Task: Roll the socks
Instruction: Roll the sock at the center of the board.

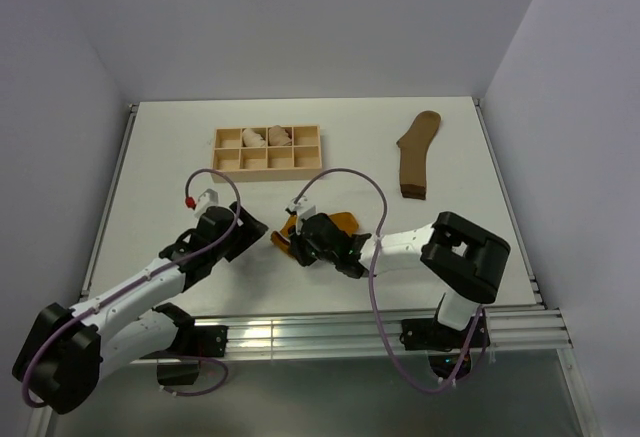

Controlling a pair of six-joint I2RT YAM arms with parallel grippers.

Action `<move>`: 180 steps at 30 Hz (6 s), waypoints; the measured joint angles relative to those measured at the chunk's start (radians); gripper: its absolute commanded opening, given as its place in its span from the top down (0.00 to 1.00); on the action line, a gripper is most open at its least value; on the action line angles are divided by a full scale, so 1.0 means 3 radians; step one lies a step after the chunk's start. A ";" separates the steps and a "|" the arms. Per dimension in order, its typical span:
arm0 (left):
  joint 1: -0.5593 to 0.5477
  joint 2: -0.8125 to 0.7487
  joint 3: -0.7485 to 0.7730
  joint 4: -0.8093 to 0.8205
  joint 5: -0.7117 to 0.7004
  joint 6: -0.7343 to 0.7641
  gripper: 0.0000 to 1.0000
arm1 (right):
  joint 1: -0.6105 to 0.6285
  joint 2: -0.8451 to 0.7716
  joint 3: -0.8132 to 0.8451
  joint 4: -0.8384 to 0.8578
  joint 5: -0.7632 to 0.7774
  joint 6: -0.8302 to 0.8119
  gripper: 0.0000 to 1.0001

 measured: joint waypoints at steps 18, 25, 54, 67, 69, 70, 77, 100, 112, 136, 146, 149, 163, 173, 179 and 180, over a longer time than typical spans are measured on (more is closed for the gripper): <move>-0.0102 0.0275 -0.0253 0.0507 0.0324 -0.0079 0.28 | -0.0640 0.0121 -0.0445 0.0801 -0.1441 0.1447 1.00; -0.0238 0.0327 -0.0253 0.0571 0.0331 -0.0111 0.30 | -0.0788 0.0357 -0.0528 0.1242 -0.1745 0.1897 1.00; -0.0323 0.0729 -0.0216 0.0904 0.0270 -0.0150 0.64 | -0.0987 0.0776 -0.0594 0.1911 -0.2191 0.2515 1.00; -0.0336 0.0818 -0.0060 0.0786 0.0270 -0.0088 1.00 | -0.0982 0.0365 -0.0595 0.1390 -0.1951 0.2141 0.56; -0.0336 0.0832 -0.0006 0.0716 0.0266 -0.0067 1.00 | -0.0950 0.0114 -0.0590 0.1099 -0.1768 0.1935 0.48; -0.0336 0.0837 0.0027 0.0670 0.0262 -0.0055 1.00 | -0.0921 -0.0008 -0.0575 0.0949 -0.1661 0.1830 0.45; -0.0336 0.0856 0.0275 0.0318 0.0253 0.0102 1.00 | -0.0215 -0.0572 -0.0116 -0.0183 -0.0332 0.0865 0.34; -0.0336 0.1086 0.0526 -0.0062 0.0257 0.0378 1.00 | 0.1057 0.0112 0.0273 -0.0285 0.1520 -0.1029 0.37; -0.0336 0.1114 0.0549 -0.0066 0.0268 0.0381 1.00 | 0.1068 0.0585 0.0439 -0.0062 0.1582 -0.1209 0.44; -0.0268 0.0890 0.0401 -0.0043 0.0256 0.0282 0.30 | 0.0825 0.0646 0.0509 -0.0005 0.1425 -0.0764 1.00; 0.0060 0.0189 0.0042 -0.0034 0.0141 -0.0028 0.21 | 0.0484 0.0395 0.0453 -0.0244 0.0738 -0.0240 1.00; 0.0097 -0.0017 -0.0088 0.0027 0.0139 -0.0075 0.21 | 0.0287 0.0276 0.0381 -0.0291 0.0420 -0.0008 1.00; -0.0090 0.0366 -0.0342 0.0776 0.0547 -0.0088 0.23 | -0.0488 0.0052 -0.0296 0.0474 -0.0973 0.1156 1.00; -0.0233 0.0613 -0.0256 0.0956 0.0595 -0.0084 0.24 | -0.0903 0.0381 -0.0823 0.1761 -0.1806 0.2083 1.00; -0.0243 0.0678 -0.0221 0.0969 0.0604 -0.0072 0.27 | -0.1054 0.0642 -0.0882 0.2247 -0.2099 0.2523 1.00; -0.0245 0.0680 -0.0221 0.0968 0.0607 -0.0070 0.27 | -0.1059 0.0650 -0.0893 0.2284 -0.2118 0.2562 1.00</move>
